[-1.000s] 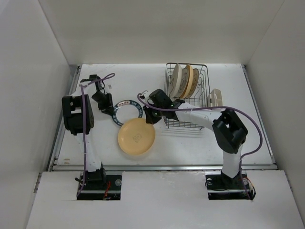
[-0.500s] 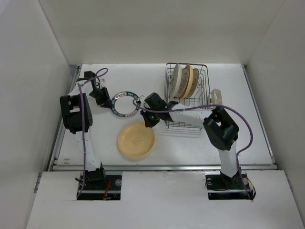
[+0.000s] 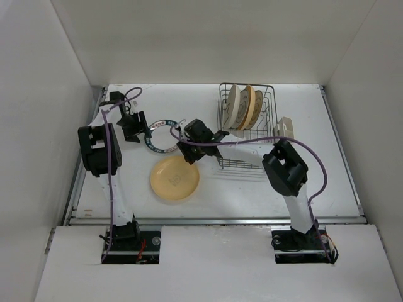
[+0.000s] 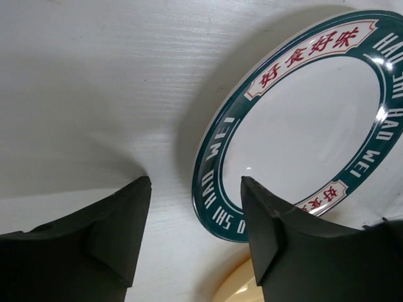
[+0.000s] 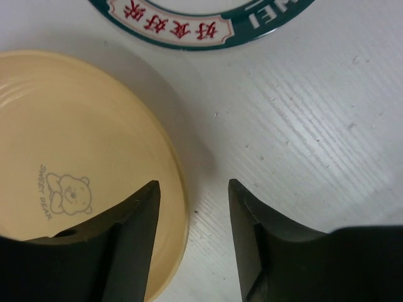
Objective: Unload the plates from the dish rack
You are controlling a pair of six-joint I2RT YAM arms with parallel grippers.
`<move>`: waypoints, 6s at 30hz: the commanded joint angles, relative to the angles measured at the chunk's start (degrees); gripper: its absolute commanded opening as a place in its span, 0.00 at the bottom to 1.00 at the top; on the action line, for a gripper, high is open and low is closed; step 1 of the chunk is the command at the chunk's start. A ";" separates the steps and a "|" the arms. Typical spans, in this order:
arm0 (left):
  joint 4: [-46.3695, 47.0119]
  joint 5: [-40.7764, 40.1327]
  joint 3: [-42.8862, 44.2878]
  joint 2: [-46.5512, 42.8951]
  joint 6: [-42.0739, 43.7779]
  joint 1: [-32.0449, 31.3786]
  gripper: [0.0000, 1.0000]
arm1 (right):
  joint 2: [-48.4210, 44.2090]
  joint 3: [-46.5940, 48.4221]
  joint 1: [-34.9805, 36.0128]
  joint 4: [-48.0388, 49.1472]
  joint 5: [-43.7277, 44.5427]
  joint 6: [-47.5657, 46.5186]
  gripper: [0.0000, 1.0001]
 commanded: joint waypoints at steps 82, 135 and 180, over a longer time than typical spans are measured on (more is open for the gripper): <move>-17.53 29.10 1.61 -28.28 22.93 -0.63 0.84 | -29.24 17.26 -24.32 -8.82 13.41 9.95 0.00; -8.58 35.13 -2.26 -19.14 6.59 0.51 0.00 | -8.84 17.52 -15.17 1.21 -15.12 15.48 0.69; -16.56 -0.85 10.49 -6.29 12.38 1.40 0.67 | -25.63 12.24 -19.48 -11.72 26.48 18.91 0.73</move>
